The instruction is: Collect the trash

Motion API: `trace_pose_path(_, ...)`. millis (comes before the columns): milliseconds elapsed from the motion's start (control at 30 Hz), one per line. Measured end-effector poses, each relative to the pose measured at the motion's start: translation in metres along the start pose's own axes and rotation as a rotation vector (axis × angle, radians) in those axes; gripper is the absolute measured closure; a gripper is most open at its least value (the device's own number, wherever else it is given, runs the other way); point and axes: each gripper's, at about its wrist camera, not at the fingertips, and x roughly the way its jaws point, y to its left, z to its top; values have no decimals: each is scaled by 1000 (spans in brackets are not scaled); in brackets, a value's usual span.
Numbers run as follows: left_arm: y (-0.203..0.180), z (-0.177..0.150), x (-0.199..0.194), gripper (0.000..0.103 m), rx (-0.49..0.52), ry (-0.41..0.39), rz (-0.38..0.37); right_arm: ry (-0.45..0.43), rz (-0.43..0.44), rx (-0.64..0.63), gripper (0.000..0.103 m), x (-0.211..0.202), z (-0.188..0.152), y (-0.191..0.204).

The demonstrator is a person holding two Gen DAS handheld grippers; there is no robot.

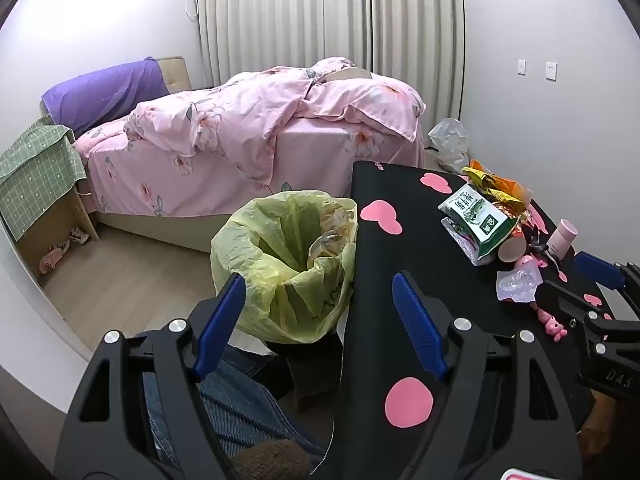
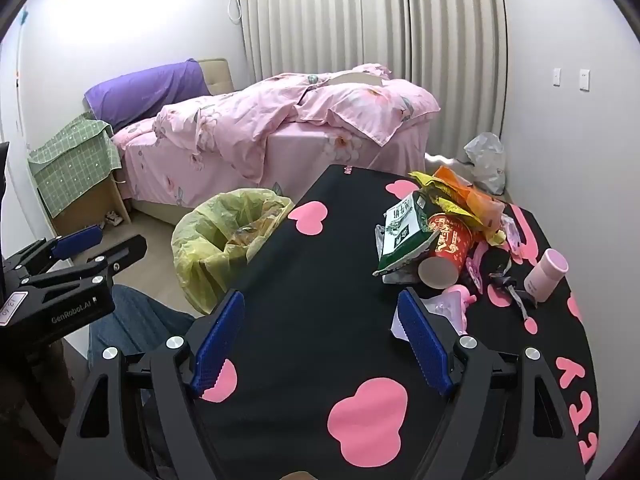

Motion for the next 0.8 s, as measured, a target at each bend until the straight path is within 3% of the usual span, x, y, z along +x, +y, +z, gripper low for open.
trace_pose_path(800,12,-5,-9,30,-12,-32,11,-22,-8,16,27,6,15,11)
